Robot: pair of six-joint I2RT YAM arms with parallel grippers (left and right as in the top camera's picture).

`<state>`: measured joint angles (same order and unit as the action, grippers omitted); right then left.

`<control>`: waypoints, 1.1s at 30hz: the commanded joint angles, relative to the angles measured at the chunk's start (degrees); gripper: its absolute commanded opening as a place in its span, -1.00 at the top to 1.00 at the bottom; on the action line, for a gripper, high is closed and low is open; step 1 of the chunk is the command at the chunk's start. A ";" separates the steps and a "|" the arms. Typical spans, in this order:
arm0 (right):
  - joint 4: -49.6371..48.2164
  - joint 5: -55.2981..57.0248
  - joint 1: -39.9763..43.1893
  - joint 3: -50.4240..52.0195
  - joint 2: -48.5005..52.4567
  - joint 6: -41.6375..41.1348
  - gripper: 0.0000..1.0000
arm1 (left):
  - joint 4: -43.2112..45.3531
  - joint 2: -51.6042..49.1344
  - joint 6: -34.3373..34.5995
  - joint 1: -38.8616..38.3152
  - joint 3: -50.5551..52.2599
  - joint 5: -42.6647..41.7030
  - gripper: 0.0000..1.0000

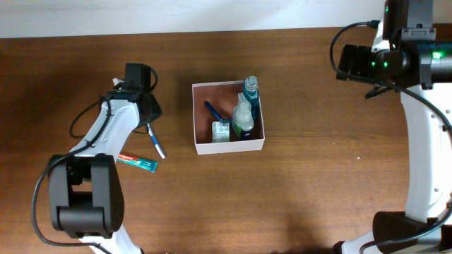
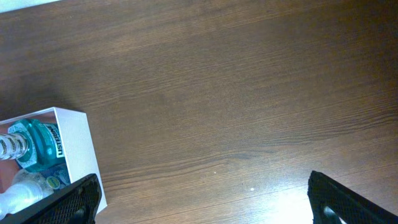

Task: Pack container
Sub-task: 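Lower the left gripper onto the blue toothbrush handle and grasp it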

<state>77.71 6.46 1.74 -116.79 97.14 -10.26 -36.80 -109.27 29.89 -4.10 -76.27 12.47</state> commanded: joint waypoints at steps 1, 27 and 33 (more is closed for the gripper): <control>-0.13 0.70 0.22 -0.11 0.09 0.31 -0.97 | 0.33 -2.29 0.94 0.04 0.50 0.44 0.33; -0.13 0.70 0.22 -0.11 0.09 0.31 -0.97 | -1.42 -7.30 -0.17 0.15 0.50 -4.76 0.67; -0.13 0.70 0.22 -0.11 0.09 0.31 -0.97 | -1.84 -7.30 -0.15 0.13 0.50 -4.76 0.73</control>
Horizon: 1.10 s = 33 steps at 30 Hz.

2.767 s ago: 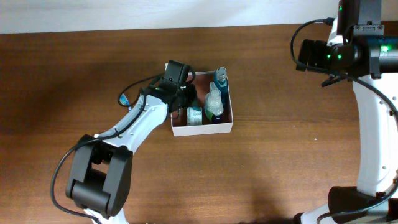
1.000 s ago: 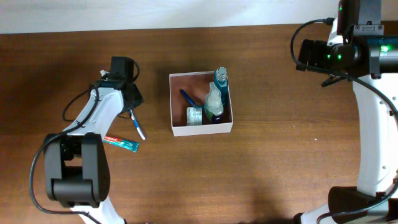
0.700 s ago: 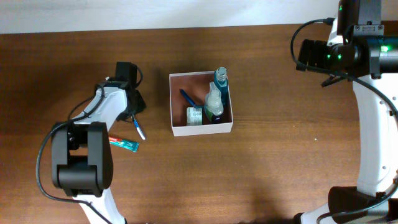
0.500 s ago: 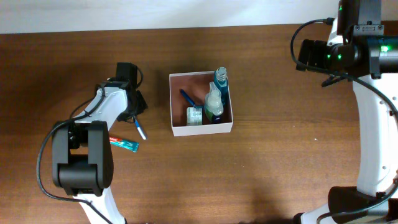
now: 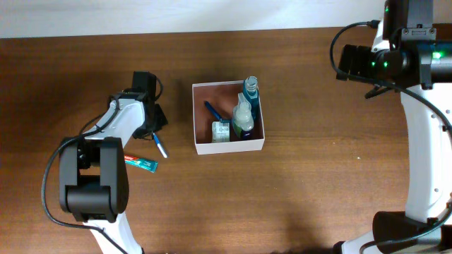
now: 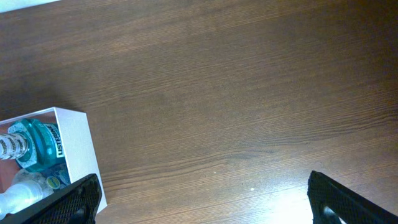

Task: Pack container
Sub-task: 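Lower the left gripper onto the blue toothbrush handle and grasp it, then lift the toothbrush with the left gripper and lower it into the box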

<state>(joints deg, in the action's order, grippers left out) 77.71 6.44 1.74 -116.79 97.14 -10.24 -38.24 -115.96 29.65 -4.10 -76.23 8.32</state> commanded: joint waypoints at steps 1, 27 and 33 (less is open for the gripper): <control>-0.13 0.70 0.22 -0.11 0.09 0.28 -0.97 | -0.44 -0.61 0.09 0.15 0.46 -0.59 0.73; -0.13 0.72 0.22 -0.11 0.09 0.28 -0.97 | 1.25 17.62 0.07 0.13 -2.27 -9.40 0.99; -0.13 0.72 0.22 -0.11 0.09 0.31 -0.97 | 4.68 21.33 0.09 -0.17 -2.27 -23.21 0.99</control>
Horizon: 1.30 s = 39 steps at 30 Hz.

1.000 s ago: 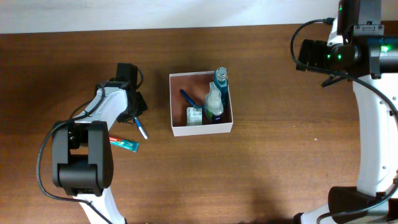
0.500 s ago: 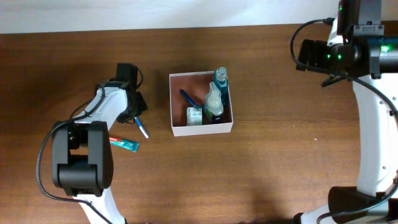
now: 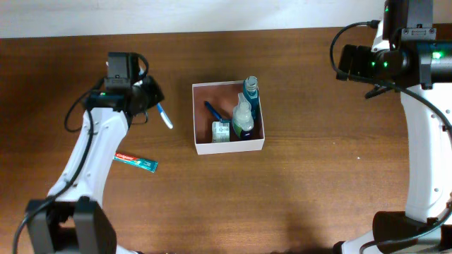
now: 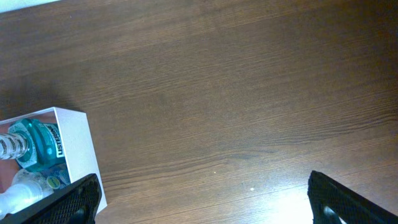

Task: Pack container
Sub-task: 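Lift the toothbrush with the left gripper and lower it into the box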

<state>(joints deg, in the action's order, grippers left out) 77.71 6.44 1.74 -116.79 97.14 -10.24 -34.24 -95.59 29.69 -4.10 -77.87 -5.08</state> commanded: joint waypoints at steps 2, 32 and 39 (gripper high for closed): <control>-0.13 0.72 0.22 -0.11 0.09 0.28 -0.97 | 1.60 0.94 0.07 -0.83 -0.63 -13.46 0.99; -0.13 0.72 0.22 -0.11 0.09 0.28 -0.97 | 6.60 -6.71 0.02 -19.10 -0.61 -0.85 0.99; -0.13 0.72 0.22 -0.11 0.09 0.28 -0.97 | 7.65 -9.38 0.04 -19.12 -0.61 -1.07 0.99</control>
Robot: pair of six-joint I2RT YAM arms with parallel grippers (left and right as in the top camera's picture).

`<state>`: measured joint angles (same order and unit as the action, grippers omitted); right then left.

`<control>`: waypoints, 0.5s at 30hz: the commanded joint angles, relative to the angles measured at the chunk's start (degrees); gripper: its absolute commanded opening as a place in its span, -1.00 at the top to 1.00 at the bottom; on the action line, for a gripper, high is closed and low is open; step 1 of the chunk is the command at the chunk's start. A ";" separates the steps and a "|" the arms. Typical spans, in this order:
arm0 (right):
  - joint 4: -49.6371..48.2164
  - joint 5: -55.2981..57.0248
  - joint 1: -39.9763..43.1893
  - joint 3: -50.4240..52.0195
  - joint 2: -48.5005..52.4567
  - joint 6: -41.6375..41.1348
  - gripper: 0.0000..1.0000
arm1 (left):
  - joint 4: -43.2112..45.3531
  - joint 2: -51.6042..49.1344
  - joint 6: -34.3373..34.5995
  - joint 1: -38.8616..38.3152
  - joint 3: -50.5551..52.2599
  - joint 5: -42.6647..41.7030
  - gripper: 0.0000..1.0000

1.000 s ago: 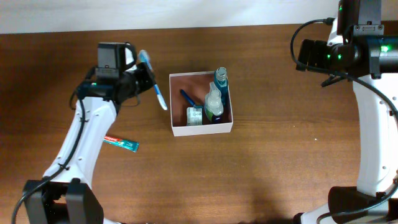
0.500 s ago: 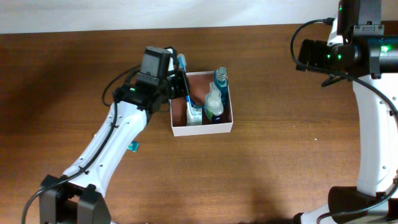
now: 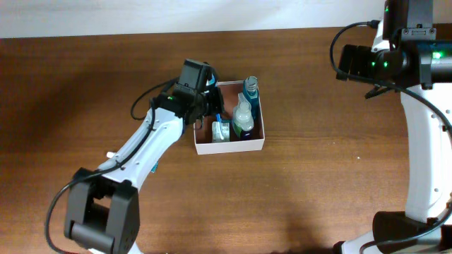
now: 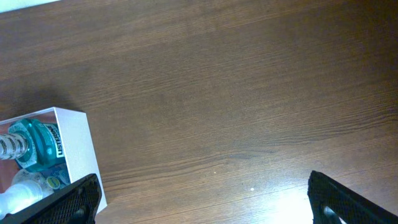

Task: Pack container
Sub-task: 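Lift the toothbrush with the left gripper and lower it into the box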

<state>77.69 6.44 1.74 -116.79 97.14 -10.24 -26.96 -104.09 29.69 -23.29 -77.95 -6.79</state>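
The white box (image 3: 229, 147) sits mid-table and holds a teal mouthwash bottle (image 3: 251, 87), a clear bottle (image 3: 243, 113) and a small carton (image 3: 221, 131). My left gripper (image 3: 210, 97) hangs over the box's left rear corner, shut on a blue toothbrush (image 3: 218, 111) that points down into the box beside another blue stick. The red-and-teal toothpaste tube lies mostly hidden under my left arm. My right gripper (image 4: 208, 208) is open high over bare wood, right of the box, whose corner (image 4: 71, 134) and mouthwash bottle (image 4: 37, 144) show in the right wrist view.
My left arm (image 3: 145, 144) stretches diagonally from the front left to the box. My right arm's column (image 3: 424, 141) stands along the right edge. The brown wooden table (image 3: 325, 183) runs out on all sides of the box.
My left gripper has moved right with the blue toothbrush, from left of the box to over the box's left rear corner. The right arm has not moved.
My left gripper was down at the toothbrush lying on the table left of the box, near the toothpaste tube. Later it held the toothbrush lifted, farther back. Now it holds it over the box. The right gripper stayed open and still.
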 commanded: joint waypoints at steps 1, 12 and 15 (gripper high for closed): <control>-0.11 0.72 0.22 -0.11 0.09 0.28 -0.97 | 0.37 -0.94 0.04 0.07 -0.52 0.63 0.99; -0.11 0.72 0.22 -0.11 0.09 0.28 -0.97 | 0.35 -1.07 0.04 0.09 -0.52 -0.52 0.25; -0.11 0.70 0.22 -0.11 0.09 0.31 -0.97 | 0.37 -1.05 0.07 0.07 -0.52 -1.36 0.24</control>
<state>77.69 6.44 1.74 -116.79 97.14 -10.26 -26.74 -104.60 29.85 -23.29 -77.95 -7.05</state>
